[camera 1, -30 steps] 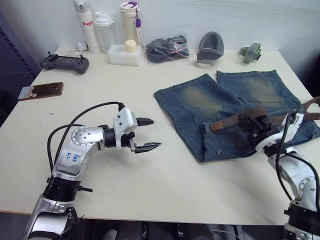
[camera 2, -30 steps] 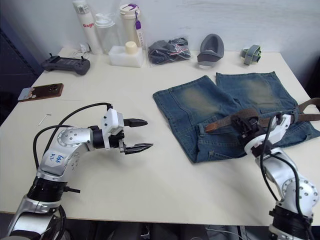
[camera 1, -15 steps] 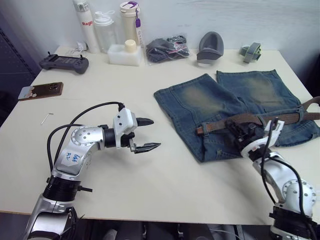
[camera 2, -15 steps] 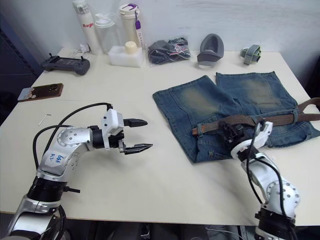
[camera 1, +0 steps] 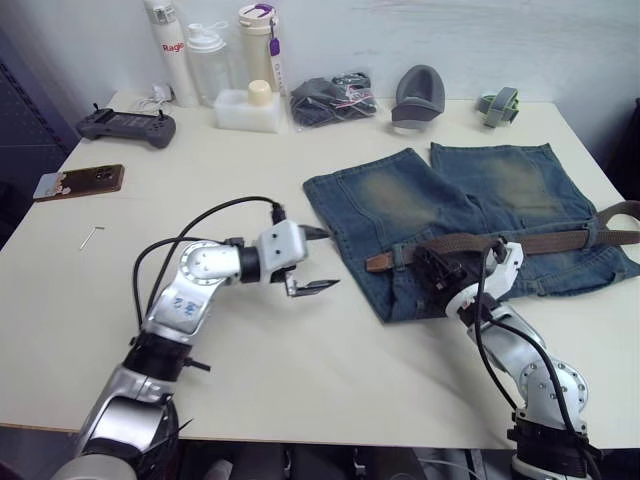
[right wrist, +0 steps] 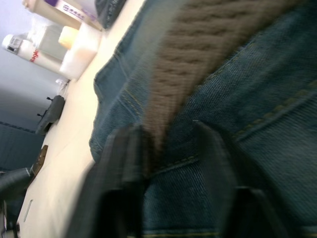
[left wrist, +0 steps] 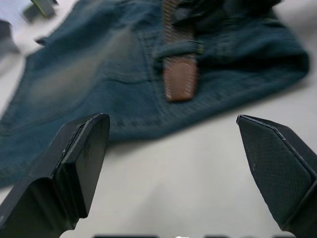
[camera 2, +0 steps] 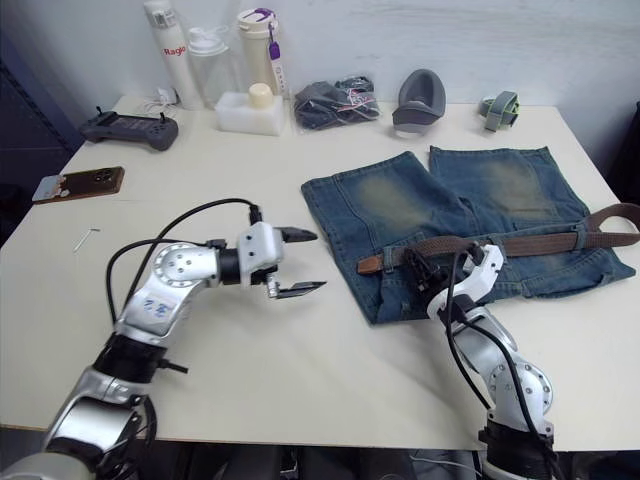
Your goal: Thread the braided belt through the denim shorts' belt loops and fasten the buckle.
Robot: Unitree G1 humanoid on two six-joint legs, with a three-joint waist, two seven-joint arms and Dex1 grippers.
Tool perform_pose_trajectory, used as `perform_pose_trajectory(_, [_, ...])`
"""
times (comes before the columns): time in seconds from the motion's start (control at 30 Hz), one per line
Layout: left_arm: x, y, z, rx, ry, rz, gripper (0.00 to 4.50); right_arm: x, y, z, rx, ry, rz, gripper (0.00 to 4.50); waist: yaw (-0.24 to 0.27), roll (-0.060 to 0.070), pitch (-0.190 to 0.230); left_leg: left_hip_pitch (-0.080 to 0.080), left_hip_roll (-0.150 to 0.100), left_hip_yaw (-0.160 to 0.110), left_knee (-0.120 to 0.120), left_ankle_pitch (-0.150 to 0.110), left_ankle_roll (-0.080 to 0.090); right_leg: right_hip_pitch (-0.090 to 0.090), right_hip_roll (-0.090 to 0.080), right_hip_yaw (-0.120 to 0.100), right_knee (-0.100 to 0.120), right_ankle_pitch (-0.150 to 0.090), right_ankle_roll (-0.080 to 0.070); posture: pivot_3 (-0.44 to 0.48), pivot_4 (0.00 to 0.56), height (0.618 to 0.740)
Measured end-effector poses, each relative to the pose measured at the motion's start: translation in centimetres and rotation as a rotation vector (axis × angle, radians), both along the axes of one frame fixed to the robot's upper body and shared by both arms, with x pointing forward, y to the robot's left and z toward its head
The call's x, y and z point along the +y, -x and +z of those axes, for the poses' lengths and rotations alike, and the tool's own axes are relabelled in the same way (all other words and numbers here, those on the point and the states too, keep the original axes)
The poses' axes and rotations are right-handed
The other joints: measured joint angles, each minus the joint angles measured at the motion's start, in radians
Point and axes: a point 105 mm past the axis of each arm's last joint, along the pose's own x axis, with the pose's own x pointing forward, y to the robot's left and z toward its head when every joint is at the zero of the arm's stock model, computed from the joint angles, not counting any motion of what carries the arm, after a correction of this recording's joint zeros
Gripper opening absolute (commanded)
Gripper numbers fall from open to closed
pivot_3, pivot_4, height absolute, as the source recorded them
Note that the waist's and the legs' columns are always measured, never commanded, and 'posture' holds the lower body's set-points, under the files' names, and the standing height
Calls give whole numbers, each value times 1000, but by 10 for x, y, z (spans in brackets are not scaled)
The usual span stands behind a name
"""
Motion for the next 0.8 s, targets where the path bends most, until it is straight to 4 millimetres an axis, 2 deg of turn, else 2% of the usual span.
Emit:
perform_pose_trajectory(0.07, [-25, -2, 5, -99, 5, -31, 4500, -8, 5, 3, 1, 8, -19, 3347, 6, 0, 0, -1, 0, 0, 0, -1, 1, 0, 0, 0, 0, 0, 1, 0, 150, 656])
perform_pose_trajectory(0.13, [-39, -1, 2, -177, -28, -54, 4500, -17, 11, 1, 23, 7, -40, 3347, 14, 0, 0, -1, -1, 0, 0, -1, 2, 0, -1, 0, -1, 0, 2, 0, 150, 656])
perform_pose_trajectory(0.33, [-49, 2, -17, -296, -133, -96, 4500, -36, 26, 1, 51, 49, -79, 3347, 23, 0, 0, -2, -1, 0, 0, -1, 2, 0, 0, 0, -2, 0, 2, 0, 150, 656])
perform_pose_trajectory(0.47, [-57, -1, -15, -381, -138, -78, 4500, -43, 33, 2, 68, 72, -89, 3347, 25, 0, 0, -2, -1, 0, 0, -1, 3, 0, -1, 0, -2, 0, 3, 0, 150, 656])
perform_pose_trajectory(0.6, [-77, 3, -14, -458, -145, -105, 4500, -49, 33, 6, 71, 95, -97, 3347, 27, 0, 0, -4, -1, 0, 0, -2, 4, 0, -1, -1, -4, 0, 4, 0, 150, 656])
perform_pose_trajectory(0.8, [-83, 2, -26, -465, -178, -101, 4500, -53, 33, 12, 68, 121, -101, 3347, 23, 1, 1, -4, -1, 0, 0, -2, 3, 0, 0, -1, -4, 0, 4, 0, 150, 656])
